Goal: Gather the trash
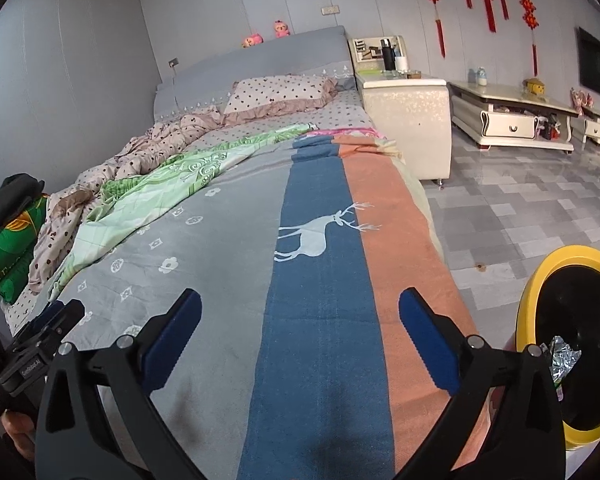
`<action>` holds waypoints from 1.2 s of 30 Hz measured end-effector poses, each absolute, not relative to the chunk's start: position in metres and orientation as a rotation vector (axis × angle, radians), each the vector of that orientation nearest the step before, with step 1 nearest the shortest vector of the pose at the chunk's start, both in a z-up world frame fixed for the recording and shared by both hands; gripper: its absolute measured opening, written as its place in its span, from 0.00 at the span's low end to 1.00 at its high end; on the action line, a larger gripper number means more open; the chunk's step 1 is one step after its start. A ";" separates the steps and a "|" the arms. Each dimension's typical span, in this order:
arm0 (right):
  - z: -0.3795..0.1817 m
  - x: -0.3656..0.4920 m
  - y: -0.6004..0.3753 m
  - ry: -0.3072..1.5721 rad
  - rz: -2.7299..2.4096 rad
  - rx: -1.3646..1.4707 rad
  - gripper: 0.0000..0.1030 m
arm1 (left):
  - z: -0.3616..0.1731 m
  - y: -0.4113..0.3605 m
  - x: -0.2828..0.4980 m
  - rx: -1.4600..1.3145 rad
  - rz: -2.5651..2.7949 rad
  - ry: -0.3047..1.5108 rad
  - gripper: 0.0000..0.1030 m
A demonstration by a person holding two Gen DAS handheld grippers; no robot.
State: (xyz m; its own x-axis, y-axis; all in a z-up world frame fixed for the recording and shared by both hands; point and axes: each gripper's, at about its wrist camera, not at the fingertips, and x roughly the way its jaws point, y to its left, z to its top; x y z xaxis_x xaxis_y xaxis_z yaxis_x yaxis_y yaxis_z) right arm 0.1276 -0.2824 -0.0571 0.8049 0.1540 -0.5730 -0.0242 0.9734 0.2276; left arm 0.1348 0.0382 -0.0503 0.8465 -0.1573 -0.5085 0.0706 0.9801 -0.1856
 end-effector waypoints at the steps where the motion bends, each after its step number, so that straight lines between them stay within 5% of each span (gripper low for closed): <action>1: -0.055 0.124 -0.281 0.614 0.087 0.207 0.92 | -0.048 0.038 0.132 -0.166 -0.123 0.540 0.92; 36: -0.010 0.028 -0.272 0.364 -0.095 0.127 0.92 | 0.014 0.003 0.045 -0.133 -0.208 0.351 0.92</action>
